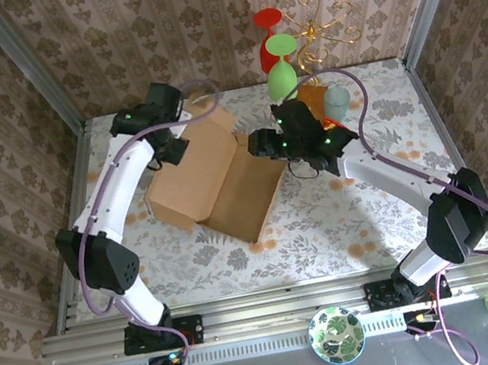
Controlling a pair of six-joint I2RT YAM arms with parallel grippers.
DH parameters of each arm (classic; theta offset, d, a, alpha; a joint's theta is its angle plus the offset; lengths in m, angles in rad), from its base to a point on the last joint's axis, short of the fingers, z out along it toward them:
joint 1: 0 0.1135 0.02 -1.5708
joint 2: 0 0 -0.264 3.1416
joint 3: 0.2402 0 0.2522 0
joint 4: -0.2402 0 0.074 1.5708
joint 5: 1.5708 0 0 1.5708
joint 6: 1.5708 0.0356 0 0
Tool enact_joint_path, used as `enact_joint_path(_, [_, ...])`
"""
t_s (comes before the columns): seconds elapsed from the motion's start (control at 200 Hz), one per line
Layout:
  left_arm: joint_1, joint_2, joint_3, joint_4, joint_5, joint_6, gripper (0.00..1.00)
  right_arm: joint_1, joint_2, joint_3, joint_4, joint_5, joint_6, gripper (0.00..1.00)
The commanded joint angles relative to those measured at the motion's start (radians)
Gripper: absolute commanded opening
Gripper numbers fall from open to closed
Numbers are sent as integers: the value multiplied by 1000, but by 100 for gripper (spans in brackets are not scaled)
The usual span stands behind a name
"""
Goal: Fold the paper box
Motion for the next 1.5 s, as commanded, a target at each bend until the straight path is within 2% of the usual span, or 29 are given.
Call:
enact_joint_path(0.0, [-32, 14, 13, 20, -50, 249, 0, -71, -23, -64, 355, -118, -508, 62])
enact_joint_path(0.105, [-51, -22, -11, 80, -24, 338, 0, -176, 29, -40, 436, -275, -603, 65])
enact_joint_path(0.21, [-68, -56, -51, 144, -11, 414, 0, -214, 105, 60, 336, -343, -720, 68])
enact_joint_path(0.33, [-78, -62, -80, 185, 4, 462, 0, -228, 181, 138, 261, -481, -756, 68])
enact_joint_path(0.405, [-78, -56, -78, 184, 10, 464, 0, -217, 217, 173, 227, -464, -785, 69])
enact_joint_path(0.47, [-77, -54, -85, 197, 14, 469, 0, -217, 247, 190, 233, -494, -784, 69])
enact_joint_path(0.555, [-76, -48, -84, 204, 17, 472, 0, -207, 295, 244, 158, -533, -815, 69])
enact_joint_path(0.84, [-76, -45, -87, 226, 31, 475, 0, -176, 357, 260, 157, -458, -809, 63])
enact_joint_path(1.05, [-73, -53, -99, 237, 43, 472, 0, -165, 384, 278, 178, -431, -791, 49])
enact_joint_path(1.15, [-70, -69, -111, 258, 51, 459, 0, -162, 381, 265, 196, -431, -776, 31])
enact_joint_path(1.18, [-66, -71, -112, 262, 52, 446, 9, -159, 379, 260, 197, -430, -776, 23])
enact_joint_path(1.23, [-58, -82, -107, 274, 57, 410, 30, -157, 366, 243, 206, -420, -782, 11])
enact_joint_path(1.285, [-33, -98, -95, 289, 87, 330, 44, -153, 342, 204, 241, -402, -787, 0])
enact_joint_path(1.34, [15, -112, -60, 280, 148, 175, 55, -154, 310, 147, 301, -376, -793, 0])
enact_joint_path(1.37, [88, -117, -34, 262, 158, 62, 61, -154, 294, 116, 329, -365, -800, 0])
enact_joint_path(1.41, [174, -118, 4, 212, 184, -155, 69, -154, 277, 86, 350, -357, -813, 0])
enact_joint_path(1.495, [420, -117, 7, 113, 456, -515, 71, -158, 251, 50, 359, -357, -834, 0])
